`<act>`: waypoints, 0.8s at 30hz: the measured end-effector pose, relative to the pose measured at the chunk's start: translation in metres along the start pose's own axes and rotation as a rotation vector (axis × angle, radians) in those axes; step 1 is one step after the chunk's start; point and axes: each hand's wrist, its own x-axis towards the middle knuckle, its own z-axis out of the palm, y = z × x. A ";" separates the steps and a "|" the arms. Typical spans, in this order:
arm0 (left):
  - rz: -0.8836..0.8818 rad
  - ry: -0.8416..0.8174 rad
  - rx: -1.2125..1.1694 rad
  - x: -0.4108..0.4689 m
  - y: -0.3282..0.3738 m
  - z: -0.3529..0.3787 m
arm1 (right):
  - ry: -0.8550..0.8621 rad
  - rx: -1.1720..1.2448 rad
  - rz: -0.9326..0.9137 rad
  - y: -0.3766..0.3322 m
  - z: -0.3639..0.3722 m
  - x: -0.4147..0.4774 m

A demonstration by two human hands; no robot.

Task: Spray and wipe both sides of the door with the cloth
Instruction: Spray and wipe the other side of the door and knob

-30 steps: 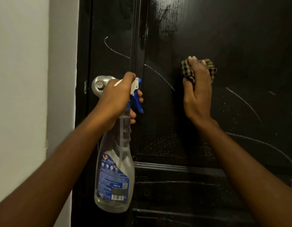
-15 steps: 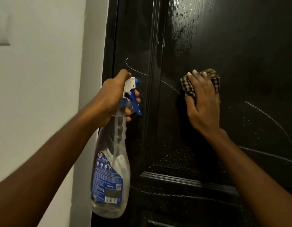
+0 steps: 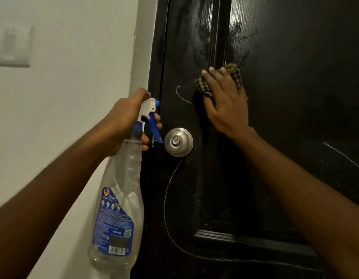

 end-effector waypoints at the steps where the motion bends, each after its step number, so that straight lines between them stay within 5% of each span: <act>1: 0.008 -0.013 0.003 0.002 0.000 -0.004 | -0.015 -0.057 -0.039 -0.008 0.009 0.012; 6: 0.075 -0.056 0.026 0.011 0.001 -0.018 | -0.118 -0.207 -0.233 -0.034 0.041 0.036; 13: 0.153 -0.084 0.024 0.014 -0.011 -0.023 | -0.489 -0.304 -0.855 0.017 0.007 0.047; 20: 0.128 -0.111 0.051 0.019 -0.013 -0.020 | -0.184 -0.323 -0.240 -0.025 0.034 0.119; 24: 0.122 -0.108 0.043 0.021 -0.006 -0.021 | -0.260 -0.290 -0.456 -0.030 0.037 0.097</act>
